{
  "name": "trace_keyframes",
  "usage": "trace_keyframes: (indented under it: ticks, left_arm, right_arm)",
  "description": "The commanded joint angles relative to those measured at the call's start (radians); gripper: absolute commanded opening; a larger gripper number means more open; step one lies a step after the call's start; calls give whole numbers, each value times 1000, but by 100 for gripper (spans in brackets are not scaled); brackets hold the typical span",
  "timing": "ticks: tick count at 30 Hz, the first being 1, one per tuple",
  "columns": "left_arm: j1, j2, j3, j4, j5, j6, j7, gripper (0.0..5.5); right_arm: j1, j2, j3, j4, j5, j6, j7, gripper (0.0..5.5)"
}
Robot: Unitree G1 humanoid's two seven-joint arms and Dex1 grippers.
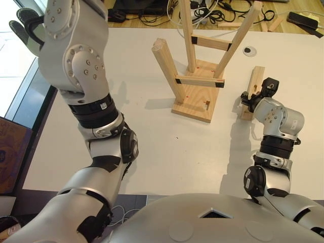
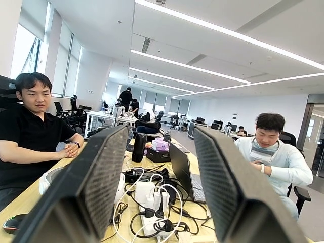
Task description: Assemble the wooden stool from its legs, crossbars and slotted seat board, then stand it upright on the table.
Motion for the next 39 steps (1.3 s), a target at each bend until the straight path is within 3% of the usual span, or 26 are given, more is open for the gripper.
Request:
trace_keyframes:
  ticks: [1, 8, 12, 18, 23, 28, 33, 39]
  left_arm:
    - [-28, 27, 29, 21, -8, -32, -2, 241]
    - [-63, 77, 58, 86, -2, -91, -15, 241]
    - [-74, 88, 57, 105, -3, -101, -16, 241]
    - [-137, 134, 47, 166, -15, -102, -65, 241]
    - [-98, 73, -36, 106, -197, 37, -229, 241]
    - [-8, 4, -138, -8, -340, 157, -302, 241]
    - [4, -7, -187, 0, -313, 158, -289, 241]
    - [-12, -21, -161, 36, -291, 130, -248, 241]
  right_arm:
    - [55, 17, -12, -20, 3, 54, 4, 327]
    - [76, 14, -6, -60, -1, 70, 16, 205]
    - [69, 27, -9, -117, -29, -63, -10, 203]
    - [49, -108, 114, -179, -175, -458, 22, 203]
    - [-89, -239, 231, -194, -134, -725, 303, 203]
    - [-307, -305, 297, -187, 43, -738, 640, 203]
    - [-385, -245, 368, -168, 74, -792, 712, 203]
    - [-347, -229, 442, -230, 85, -809, 784, 203]
